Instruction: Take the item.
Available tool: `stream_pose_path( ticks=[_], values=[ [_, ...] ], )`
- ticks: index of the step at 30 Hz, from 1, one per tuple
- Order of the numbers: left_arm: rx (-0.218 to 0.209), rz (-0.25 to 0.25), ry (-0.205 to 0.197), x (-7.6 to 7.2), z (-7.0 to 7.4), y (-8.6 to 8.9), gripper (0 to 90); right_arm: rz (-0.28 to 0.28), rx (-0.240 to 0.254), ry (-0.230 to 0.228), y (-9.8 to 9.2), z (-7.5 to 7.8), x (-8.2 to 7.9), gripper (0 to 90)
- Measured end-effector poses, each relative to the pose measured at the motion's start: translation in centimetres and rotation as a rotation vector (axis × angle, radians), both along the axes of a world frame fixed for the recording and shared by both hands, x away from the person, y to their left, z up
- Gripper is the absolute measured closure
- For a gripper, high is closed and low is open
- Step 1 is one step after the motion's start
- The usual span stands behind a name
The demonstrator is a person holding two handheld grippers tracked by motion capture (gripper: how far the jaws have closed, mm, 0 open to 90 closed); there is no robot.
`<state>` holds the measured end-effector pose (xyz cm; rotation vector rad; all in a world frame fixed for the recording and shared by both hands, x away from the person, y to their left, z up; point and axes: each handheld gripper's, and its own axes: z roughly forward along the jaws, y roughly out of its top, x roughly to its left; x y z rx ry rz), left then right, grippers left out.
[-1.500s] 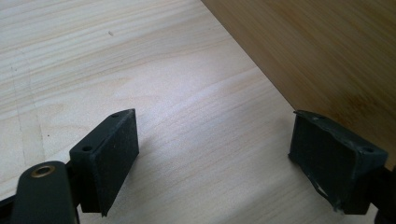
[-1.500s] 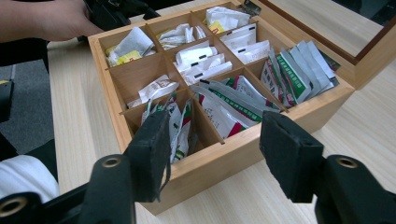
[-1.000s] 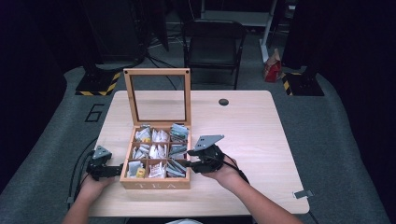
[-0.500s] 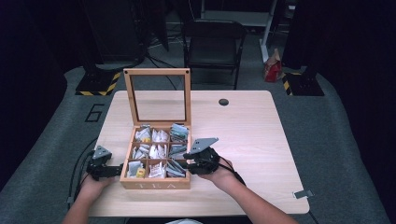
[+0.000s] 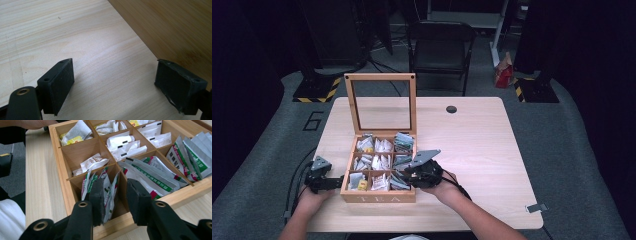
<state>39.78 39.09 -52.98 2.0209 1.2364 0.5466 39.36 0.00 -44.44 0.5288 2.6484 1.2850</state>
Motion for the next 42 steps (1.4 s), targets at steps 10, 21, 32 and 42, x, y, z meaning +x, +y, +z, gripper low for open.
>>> stream_pose_path(
  ticks=[10, 21, 32, 42],
  values=[
    [-0.001, 0.000, 0.000, 0.0, 0.0, 0.0, 15.2, 0.009, -0.003, 0.011, 0.6, -0.5, 0.2, 72.2],
    [0.000, 0.000, 0.000, 0.0, 0.0, 0.0, 15.2, 0.006, -0.011, 0.037, 1.0, -1.0, 0.3, 74.5],
    [0.000, 0.000, 0.000, 0.0, 0.0, 0.0, 15.2, 0.018, -0.028, 0.038, 1.2, -1.4, 0.7, 82.5],
    [0.000, 0.000, 0.000, 0.0, 0.0, 0.0, 15.2, 0.026, -0.046, 0.025, 1.5, -1.6, 0.8, 83.5]
  ],
)
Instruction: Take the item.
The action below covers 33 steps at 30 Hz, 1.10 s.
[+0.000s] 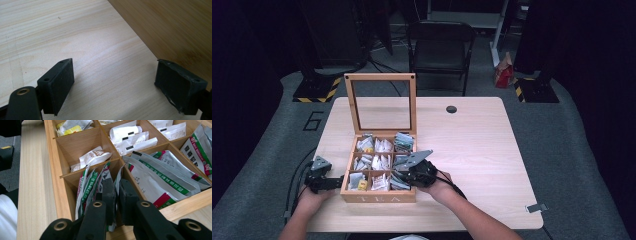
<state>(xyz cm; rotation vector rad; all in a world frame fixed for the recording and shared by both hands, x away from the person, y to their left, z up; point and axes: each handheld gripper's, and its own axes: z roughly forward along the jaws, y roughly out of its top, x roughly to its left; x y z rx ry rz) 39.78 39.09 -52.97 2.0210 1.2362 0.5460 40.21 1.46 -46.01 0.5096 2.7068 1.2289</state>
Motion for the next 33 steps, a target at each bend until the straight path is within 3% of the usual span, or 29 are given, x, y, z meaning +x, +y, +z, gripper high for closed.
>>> stream_pose_path(
  ticks=[20, 33],
  values=[
    [0.000, 0.000, 0.000, 0.00, 0.00, 0.00, 15.2, 0.005, -0.027, 0.038, 0.75, -0.74, 0.08, 83.0],
    [0.000, 0.000, 0.000, 0.00, 0.00, 0.00, 15.2, 0.014, -0.028, 0.032, 0.79, -0.74, 0.03, 89.6]
  ],
)
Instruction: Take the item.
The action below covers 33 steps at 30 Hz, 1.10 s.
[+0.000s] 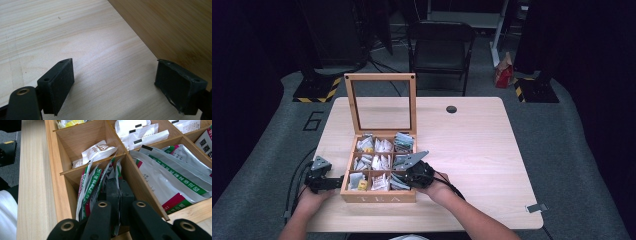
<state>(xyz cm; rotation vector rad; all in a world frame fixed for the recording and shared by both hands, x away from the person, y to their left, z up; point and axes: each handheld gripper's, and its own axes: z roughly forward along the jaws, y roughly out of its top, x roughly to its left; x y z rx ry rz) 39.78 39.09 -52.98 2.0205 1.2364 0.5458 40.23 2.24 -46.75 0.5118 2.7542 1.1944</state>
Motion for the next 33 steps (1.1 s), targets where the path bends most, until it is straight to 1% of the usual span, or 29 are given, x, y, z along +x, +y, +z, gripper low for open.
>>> stream_pose_path(
  ticks=[7, 8, 11, 15, 19, 21, 23, 24, 27, 29, 30, 33],
  values=[
    [0.000, 0.000, 0.000, 0.0, 0.0, 0.0, 15.2, 0.003, -0.002, -0.007, 0.0, 0.1, 0.0, 89.9],
    [0.000, 0.000, 0.000, 0.0, 0.0, 0.0, 15.2, 0.004, -0.001, -0.001, -0.1, 0.2, 0.0, 89.9],
    [0.001, 0.000, 0.000, 0.0, 0.0, 0.0, 15.2, 0.002, 0.016, -0.007, -0.1, 0.5, 0.0, 89.9],
    [0.000, 0.000, 0.000, 0.0, 0.0, 0.0, 15.2, -0.003, 0.036, 0.004, -0.3, 1.2, 0.1, 89.9],
    [0.000, 0.000, 0.000, 0.0, 0.0, 0.0, 15.2, 0.005, 0.057, -0.008, -0.4, 2.1, 0.1, 89.9],
    [0.000, 0.000, 0.000, 0.0, 0.0, 0.0, 15.2, 0.018, 0.065, -0.017, -0.5, 2.6, 0.1, 89.9],
    [0.000, 0.000, 0.000, 0.0, 0.0, 0.0, 15.2, 0.015, 0.071, -0.019, -0.5, 3.0, 0.1, 89.9],
    [0.000, 0.000, 0.000, 0.0, 0.0, 0.0, 15.2, 0.020, 0.073, -0.028, -0.6, 3.2, 0.1, 89.8],
    [0.000, 0.000, 0.000, 0.0, 0.0, 0.0, 15.2, 0.008, 0.086, -0.021, -0.7, 3.8, 0.1, 89.8],
    [0.000, 0.000, 0.000, 0.0, 0.0, 0.0, 15.2, 0.020, 0.098, -0.031, -0.9, 4.2, 0.2, 89.8],
    [0.000, 0.000, 0.000, 0.0, 0.0, 0.0, 15.2, 0.006, 0.100, -0.019, -0.9, 4.3, 0.0, 89.8],
    [0.000, 0.000, 0.000, 0.0, 0.0, 0.0, 15.2, 0.015, 0.111, -0.028, -1.1, 4.9, 0.0, 89.8]
  ],
)
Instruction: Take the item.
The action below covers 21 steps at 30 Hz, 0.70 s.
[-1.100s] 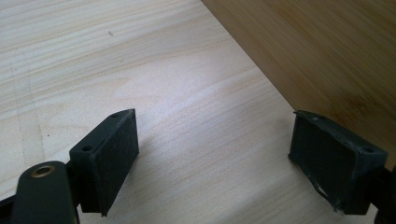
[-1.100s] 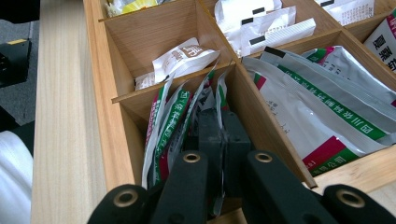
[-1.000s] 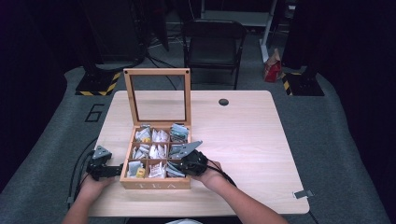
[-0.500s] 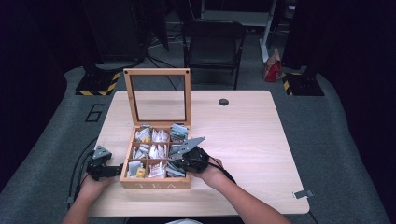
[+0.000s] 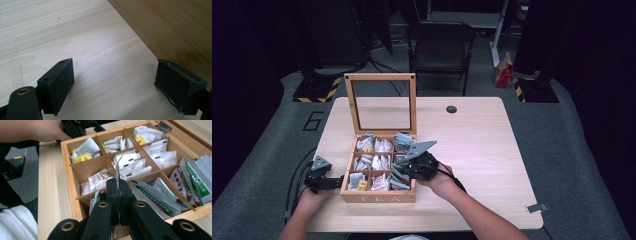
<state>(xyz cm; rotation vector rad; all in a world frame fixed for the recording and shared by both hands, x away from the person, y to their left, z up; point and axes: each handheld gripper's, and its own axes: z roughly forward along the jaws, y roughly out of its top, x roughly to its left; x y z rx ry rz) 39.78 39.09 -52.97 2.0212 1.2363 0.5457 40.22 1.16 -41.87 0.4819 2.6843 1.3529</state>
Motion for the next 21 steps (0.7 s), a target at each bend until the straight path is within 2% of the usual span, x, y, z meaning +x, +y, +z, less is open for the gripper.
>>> stream_pose_path(
  ticks=[3, 8, 14, 15, 21],
  values=[
    [0.000, 0.000, 0.000, 0.0, 0.0, 0.0, 15.2, 0.003, 0.003, -0.016, -0.1, 0.6, -0.1, 89.8],
    [0.000, 0.000, 0.000, 0.0, 0.0, 0.0, 15.2, 0.003, 0.017, -0.014, -0.2, 1.6, -0.2, 89.7],
    [0.000, 0.000, 0.000, 0.0, 0.0, 0.0, 15.2, 0.014, 0.020, -0.029, -0.3, 2.2, -0.1, 89.7],
    [-0.001, 0.000, 0.000, 0.0, 0.0, 0.0, 15.2, 0.004, 0.025, -0.019, -0.2, 2.3, -0.2, 89.7],
    [0.000, 0.000, 0.000, 0.0, 0.0, 0.0, 15.2, 0.011, 0.026, -0.026, -0.2, 2.8, -0.2, 89.7]
  ],
)
